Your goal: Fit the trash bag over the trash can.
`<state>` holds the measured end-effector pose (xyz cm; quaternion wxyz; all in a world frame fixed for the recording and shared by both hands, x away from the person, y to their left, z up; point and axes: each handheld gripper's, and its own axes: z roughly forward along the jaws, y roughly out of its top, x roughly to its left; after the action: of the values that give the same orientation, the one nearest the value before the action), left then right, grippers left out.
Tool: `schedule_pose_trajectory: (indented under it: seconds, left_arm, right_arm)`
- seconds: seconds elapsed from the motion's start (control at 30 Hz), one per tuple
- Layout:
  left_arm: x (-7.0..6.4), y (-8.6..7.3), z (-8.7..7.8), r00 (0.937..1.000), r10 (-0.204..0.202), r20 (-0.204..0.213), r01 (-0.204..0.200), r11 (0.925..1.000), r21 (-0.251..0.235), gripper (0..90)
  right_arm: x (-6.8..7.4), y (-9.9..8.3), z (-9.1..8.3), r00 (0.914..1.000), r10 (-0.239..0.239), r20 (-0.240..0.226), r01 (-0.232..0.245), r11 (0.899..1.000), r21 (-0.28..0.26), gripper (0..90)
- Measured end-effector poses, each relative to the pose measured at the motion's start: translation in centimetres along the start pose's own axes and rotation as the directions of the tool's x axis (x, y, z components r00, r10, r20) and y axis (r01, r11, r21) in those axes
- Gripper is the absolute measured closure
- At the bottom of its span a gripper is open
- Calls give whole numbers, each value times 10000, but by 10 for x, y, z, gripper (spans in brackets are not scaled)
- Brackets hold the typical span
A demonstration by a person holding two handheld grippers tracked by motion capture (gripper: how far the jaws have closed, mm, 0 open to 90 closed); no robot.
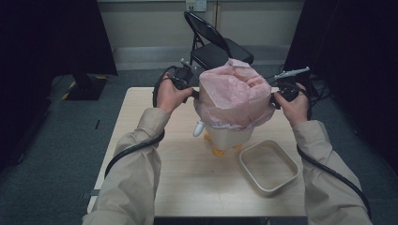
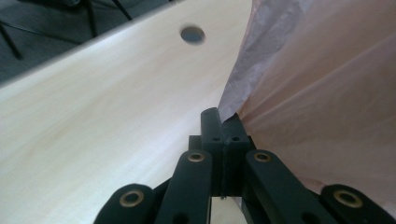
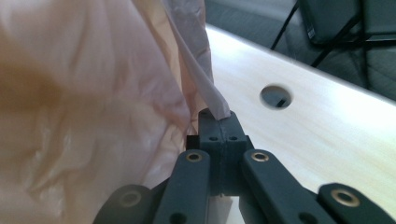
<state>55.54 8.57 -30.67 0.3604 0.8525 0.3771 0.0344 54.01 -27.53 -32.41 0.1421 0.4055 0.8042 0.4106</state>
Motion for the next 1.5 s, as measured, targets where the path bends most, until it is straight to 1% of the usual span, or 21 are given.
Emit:
schedule_pose_trajectory:
  seconds: [0.13, 0.17, 0.2, 0.23, 0.3, 0.37, 0.4, 0.5, 0.6, 0.73, 0.77, 0.83, 0.9, 0.93, 0.97, 1.0, 1.03, 1.1, 1.13, 1.23, 1.5]
  left_arm:
    - [-1, -3, 4, 9999, -146, -12, 146, 9998, -123, 900]
    - [2, -4, 1, 9995, -203, -227, 192, 9986, -498, 900]
    - [2, -4, 1, 9995, -203, -227, 192, 9986, -498, 900]
    - [2, -4, -5, 9991, -192, -379, 149, 9936, -1122, 900]
    - [-1, -2, -10, 9977, -45, -678, -46, 9911, -1333, 900]
    - [-4, -3, -10, 9965, 19, -833, -116, 9933, -1154, 900]
    - [-3, -5, -5, 9980, -82, -629, 42, 9980, -626, 900]
    - [3, -15, 4, 9988, -474, -135, 469, 9981, -388, 900]
    - [2, -20, 2, 9988, -431, -250, 415, 9972, -616, 900]
    - [2, -22, -2, 9983, -422, -410, 392, 9967, -716, 900]
    - [2, -24, -6, 9985, -215, -504, 177, 9970, -755, 900]
    - [2, -25, -11, 9976, -67, -682, 10, 9966, -825, 900]
    - [2, -27, -16, 9968, 16, -801, -94, 9952, -974, 836]
    - [2, -27, -16, 9968, 16, -801, -94, 9952, -974, 750]
    - [2, -30, -21, 9933, 150, -1149, -307, 9902, -1363, 627]
    - [2, -30, -21, 9933, 150, -1149, -307, 9902, -1363, 559]
    - [0, -32, -26, 9912, 201, -1307, -385, 9895, -1394, 516]
    - [-1, -33, -29, 9903, 152, -1382, -356, 9886, -1463, 410]
    - [-3, -36, -34, 9885, 219, -1493, -444, 9879, -1488, 360]
    - [-6, -39, -39, 9856, 329, -1660, -566, 9885, -1400, 296]
    - [-18, -59, -58, 9857, 274, -1660, -502, 9896, -1347, 251]
  right_arm:
    - [-2, 4, -3, 9996, -85, 263, 94, 9994, -325, 900]
    - [-7, 1, 2, 9998, 83, 205, -81, 9999, -125, 900]
    - [-9, -1, 6, 9998, 141, 173, -146, 9995, 267, 900]
    - [-13, -7, 12, 9985, 527, -173, -516, 9971, 566, 900]
    - [-15, -15, 19, 9972, 563, -490, -534, 9969, 586, 900]
    - [-19, -21, 19, 9941, 883, -623, -858, 9954, 417, 900]
    - [-19, -22, 19, 9947, 845, -578, -817, 9954, 494, 900]
    - [-20, -26, 15, 9964, 735, -427, -712, 9961, 529, 900]
    - [-15, -27, 11, 9995, 241, -220, -229, 9983, 538, 900]
    - [-12, -28, 5, 9998, 146, -121, -141, 9990, 420, 898]
    - [-11, -27, 1, 9999, 68, -92, -65, 9995, 324, 889]
    - [-10, -27, -4, 9999, 14, 114, -19, 9990, 445, 817]
    - [-10, -27, -10, 9989, -128, 447, 103, 9985, 541, 660]
    - [-10, -27, -13, 9981, -146, 597, 110, 9981, 599, 596]
    - [-10, -28, -19, 9969, -145, 777, 100, 9982, 587, 537]
    - [-10, -28, -19, 9969, -145, 777, 100, 9982, 587, 537]
    - [-10, -28, -29, 9954, -236, 925, 213, 9994, 259, 418]
    - [-9, -28, -33, 9952, -163, 966, 141, 9996, 237, 361]
    - [-8, -28, -44, 9955, 17, 945, -35, 9998, 182, 284]
    - [-2, -28, -56, 9940, -137, 1089, 97, 9992, 378, 235]
    - [20, -27, -85, 9945, -534, 902, 490, 9975, 502, 178]
